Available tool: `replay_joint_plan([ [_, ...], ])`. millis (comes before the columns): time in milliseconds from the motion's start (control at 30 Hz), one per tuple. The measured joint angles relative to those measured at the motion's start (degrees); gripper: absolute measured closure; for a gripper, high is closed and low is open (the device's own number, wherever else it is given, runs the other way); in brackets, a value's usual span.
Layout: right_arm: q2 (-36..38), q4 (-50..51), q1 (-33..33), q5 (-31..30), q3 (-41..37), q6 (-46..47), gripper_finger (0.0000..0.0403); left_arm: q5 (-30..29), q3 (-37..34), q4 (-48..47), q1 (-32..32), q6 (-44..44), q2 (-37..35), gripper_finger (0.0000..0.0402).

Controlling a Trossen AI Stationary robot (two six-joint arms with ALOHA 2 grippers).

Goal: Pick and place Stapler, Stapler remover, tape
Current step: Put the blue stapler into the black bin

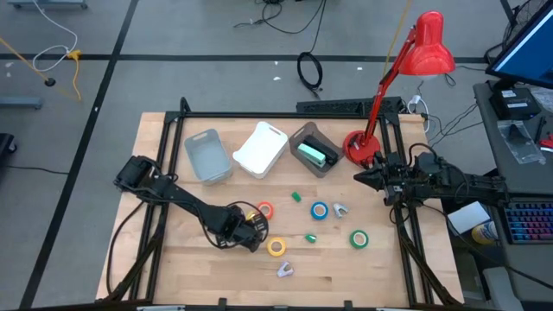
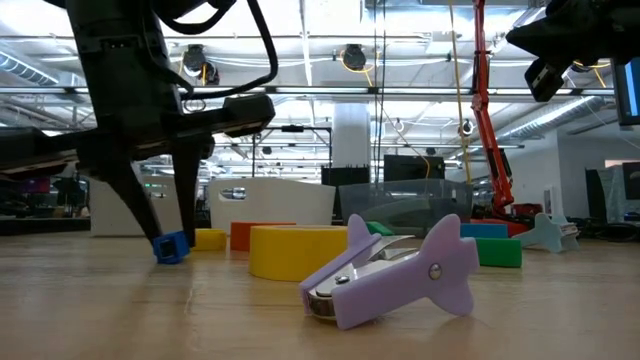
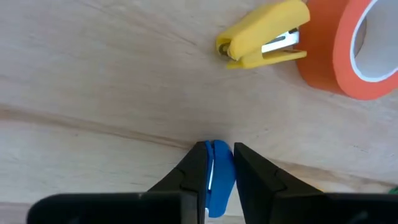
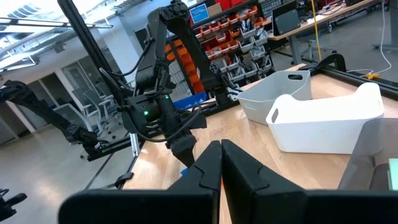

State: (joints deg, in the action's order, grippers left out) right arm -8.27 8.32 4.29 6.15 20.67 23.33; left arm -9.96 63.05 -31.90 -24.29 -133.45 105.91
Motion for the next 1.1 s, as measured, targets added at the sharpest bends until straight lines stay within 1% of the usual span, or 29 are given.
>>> replay_joint_plan([
  [200, 0.0, -0.4, 0.0, 0.0, 0.0, 0.0, 0.0399, -2.4, -0.1, 4.1, 0.0, 1.8, -0.5, 0.0346],
  [400, 0.0, -0.4, 0.0, 0.0, 0.0, 0.0, 0.0399, -3.6, -0.1, 6.8, 0.0, 2.5, -1.0, 0.0342],
  [500, 0.0, -0.4, 0.0, 0.0, 0.0, 1.6, 0.0399, -6.6, -0.1, 9.3, 0.0, 3.9, -2.1, 0.0343],
  [600, -0.6, -0.4, 0.0, 0.3, 0.0, 2.6, 0.0399, -11.1, 0.0, 13.9, 0.5, 7.1, -3.8, 0.034],
  [633, -1.2, -1.1, 0.0, 1.4, -0.1, 2.5, 0.0399, -12.6, 0.0, 14.8, 0.8, 8.6, -4.5, 0.034],
  [733, -3.9, -8.4, 0.0, 5.2, -2.2, 2.9, 0.0399, -16.3, 0.0, 19.8, 2.4, 14.3, -6.2, 0.0342],
  [833, -8.9, -21.8, 0.0, 7.5, -6.1, 5.2, 0.0395, -18.7, 0.0, 24.1, 4.8, 20.9, -7.4, 0.0346],
  [967, -17.3, -36.4, -0.3, 7.5, -10.3, 8.4, 0.0371, -18.9, 0.0, 32.4, 8.7, 30.1, -7.7, 0.0342],
  [1100, -25.7, -43.3, -0.3, 7.5, -11.0, 11.5, 0.033, -17.7, 0.0, 41.9, 12.8, 39.5, -7.9, 0.0344],
])
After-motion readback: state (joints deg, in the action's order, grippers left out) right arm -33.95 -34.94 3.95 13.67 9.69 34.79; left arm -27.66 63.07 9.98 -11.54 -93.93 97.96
